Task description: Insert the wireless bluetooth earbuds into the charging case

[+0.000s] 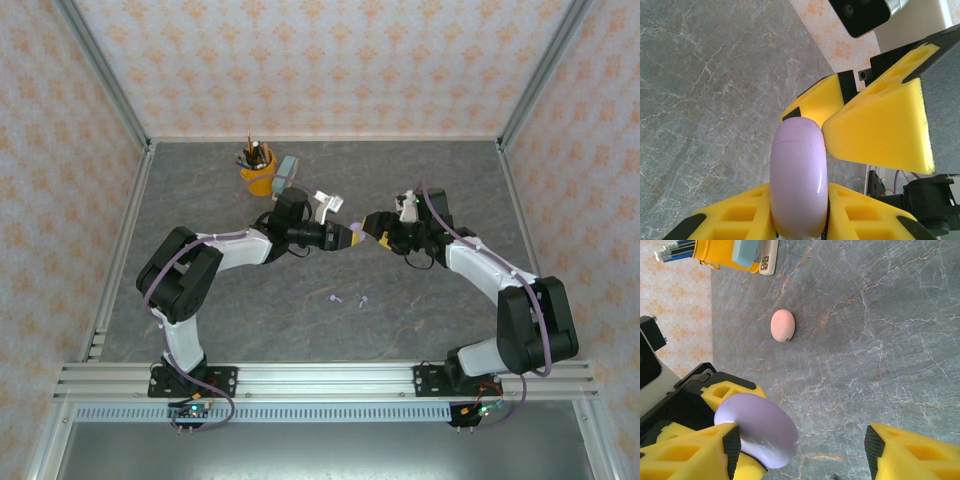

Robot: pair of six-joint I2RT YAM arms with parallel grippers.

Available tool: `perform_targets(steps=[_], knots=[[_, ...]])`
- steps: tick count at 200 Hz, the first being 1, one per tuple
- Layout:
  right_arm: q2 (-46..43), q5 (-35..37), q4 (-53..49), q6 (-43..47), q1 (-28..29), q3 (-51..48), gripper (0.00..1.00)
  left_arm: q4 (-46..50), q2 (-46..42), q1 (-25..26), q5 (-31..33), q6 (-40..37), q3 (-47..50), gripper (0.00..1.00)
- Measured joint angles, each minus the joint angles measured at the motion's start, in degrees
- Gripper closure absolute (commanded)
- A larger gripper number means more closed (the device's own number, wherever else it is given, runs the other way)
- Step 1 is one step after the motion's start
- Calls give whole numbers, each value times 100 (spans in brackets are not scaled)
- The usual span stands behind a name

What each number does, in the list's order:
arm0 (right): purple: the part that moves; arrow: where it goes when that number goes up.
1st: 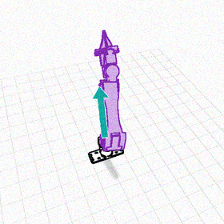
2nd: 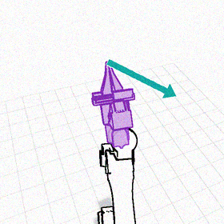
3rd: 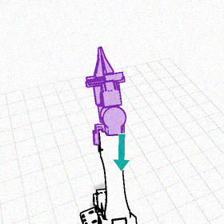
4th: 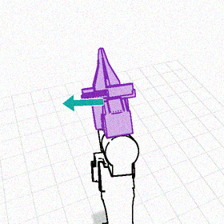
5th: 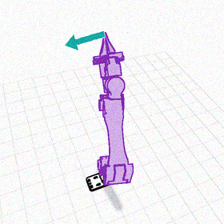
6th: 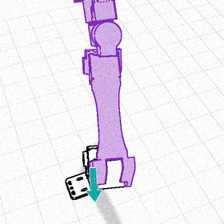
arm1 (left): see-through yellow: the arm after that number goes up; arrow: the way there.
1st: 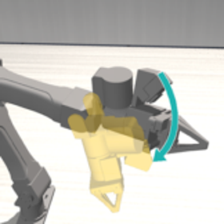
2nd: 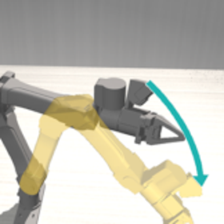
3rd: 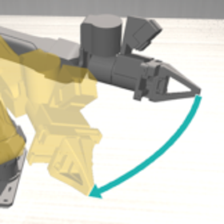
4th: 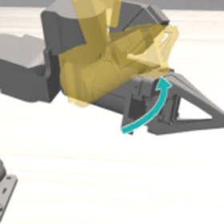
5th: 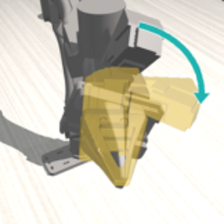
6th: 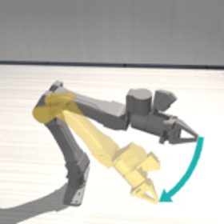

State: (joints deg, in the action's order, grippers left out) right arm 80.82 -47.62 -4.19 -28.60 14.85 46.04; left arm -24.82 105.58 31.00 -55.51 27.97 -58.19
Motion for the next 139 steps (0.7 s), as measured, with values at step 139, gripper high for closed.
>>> perform_targets(steps=[139], knots=[[1054, 649, -101, -55, -192, 122, 39, 109, 11, -35, -28, -68, -26, 77]])
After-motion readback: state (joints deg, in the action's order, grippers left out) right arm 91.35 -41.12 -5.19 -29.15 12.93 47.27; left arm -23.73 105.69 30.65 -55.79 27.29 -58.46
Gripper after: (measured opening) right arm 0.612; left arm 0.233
